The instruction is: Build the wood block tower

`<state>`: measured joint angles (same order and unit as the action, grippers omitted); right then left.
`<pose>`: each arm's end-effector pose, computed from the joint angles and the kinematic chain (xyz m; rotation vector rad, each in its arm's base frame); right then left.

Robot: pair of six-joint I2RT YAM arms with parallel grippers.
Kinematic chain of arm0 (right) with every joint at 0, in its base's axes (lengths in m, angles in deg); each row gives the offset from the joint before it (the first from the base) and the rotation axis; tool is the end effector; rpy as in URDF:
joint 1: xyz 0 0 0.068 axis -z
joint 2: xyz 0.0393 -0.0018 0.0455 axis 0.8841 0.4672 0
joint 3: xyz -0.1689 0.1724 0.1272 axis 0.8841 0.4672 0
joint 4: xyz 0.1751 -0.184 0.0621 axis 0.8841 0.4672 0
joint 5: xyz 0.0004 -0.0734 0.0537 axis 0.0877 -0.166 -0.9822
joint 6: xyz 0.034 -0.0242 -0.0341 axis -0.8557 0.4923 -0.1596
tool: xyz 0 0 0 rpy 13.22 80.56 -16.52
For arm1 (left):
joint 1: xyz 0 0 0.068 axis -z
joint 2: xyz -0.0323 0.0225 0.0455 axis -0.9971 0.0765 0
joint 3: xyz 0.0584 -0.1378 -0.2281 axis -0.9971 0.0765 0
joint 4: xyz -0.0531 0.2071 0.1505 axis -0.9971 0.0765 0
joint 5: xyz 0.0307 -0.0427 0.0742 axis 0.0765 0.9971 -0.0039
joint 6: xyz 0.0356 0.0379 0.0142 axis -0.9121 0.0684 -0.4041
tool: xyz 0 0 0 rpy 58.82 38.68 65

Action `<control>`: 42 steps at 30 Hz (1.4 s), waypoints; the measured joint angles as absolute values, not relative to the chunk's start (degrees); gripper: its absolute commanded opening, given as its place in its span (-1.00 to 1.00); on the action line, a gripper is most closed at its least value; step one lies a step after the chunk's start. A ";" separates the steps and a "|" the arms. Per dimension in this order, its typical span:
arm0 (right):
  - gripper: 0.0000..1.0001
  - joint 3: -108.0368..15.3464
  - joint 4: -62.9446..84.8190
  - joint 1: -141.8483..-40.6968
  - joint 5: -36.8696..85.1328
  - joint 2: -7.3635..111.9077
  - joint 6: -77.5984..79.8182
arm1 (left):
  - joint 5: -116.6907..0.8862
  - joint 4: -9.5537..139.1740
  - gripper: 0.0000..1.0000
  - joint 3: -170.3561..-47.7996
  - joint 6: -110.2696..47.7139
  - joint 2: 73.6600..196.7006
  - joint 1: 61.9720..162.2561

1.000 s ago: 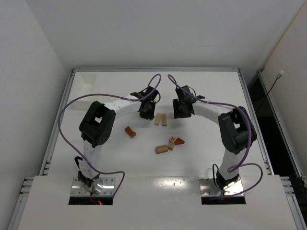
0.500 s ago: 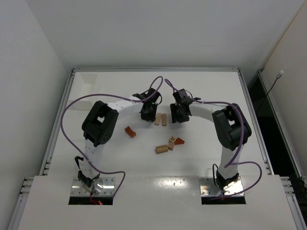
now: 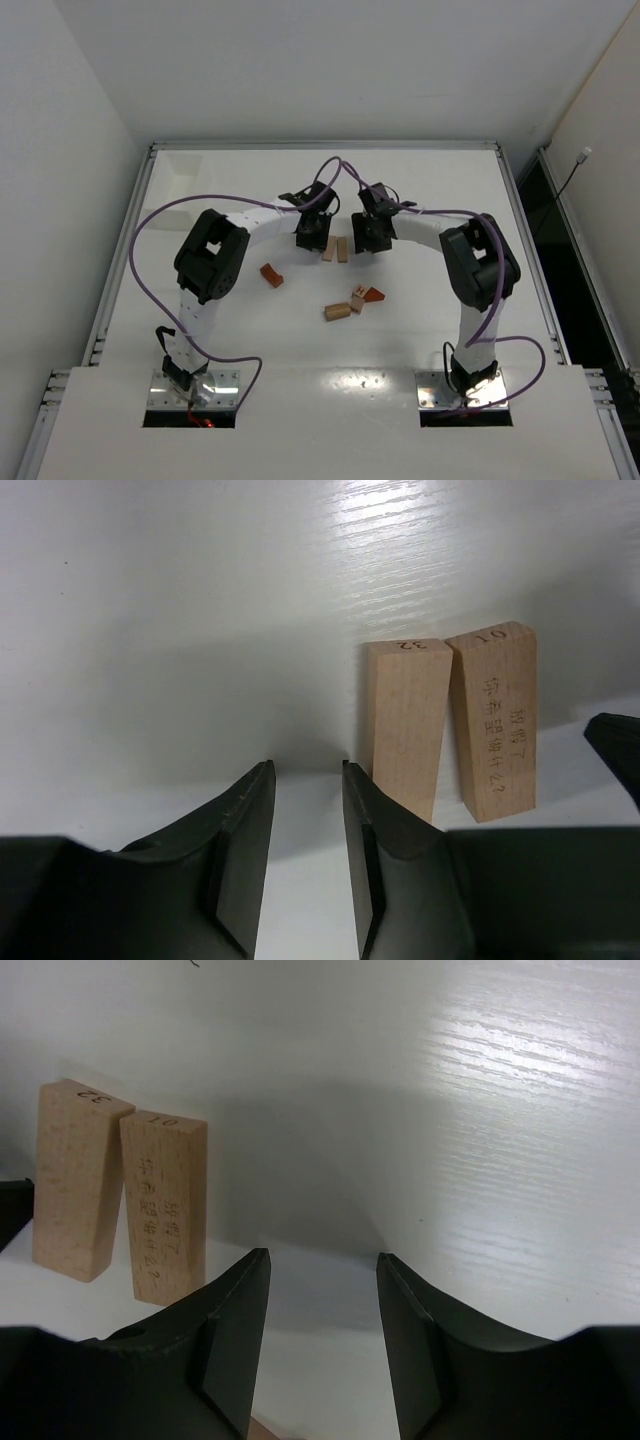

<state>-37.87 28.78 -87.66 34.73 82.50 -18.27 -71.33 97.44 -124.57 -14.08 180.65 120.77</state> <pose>0.3473 0.1638 0.1347 0.0328 2.6801 0.2227 0.3631 -0.2518 0.1579 0.1218 2.6942 -0.2296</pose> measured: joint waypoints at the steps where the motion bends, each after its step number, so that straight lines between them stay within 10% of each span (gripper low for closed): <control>1: -0.11 -38.02 28.71 -87.73 34.73 82.61 -18.38 | -71.27 97.42 -0.38 -124.59 -14.08 180.65 120.77; 42: 0.15 -40.07 27.51 -90.48 35.65 84.22 -20.02 | -71.59 98.09 0.30 -125.02 -14.21 180.74 120.07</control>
<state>-40.07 27.51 -90.48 35.65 84.22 -20.02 -71.59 98.09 -125.02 -14.21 180.74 120.07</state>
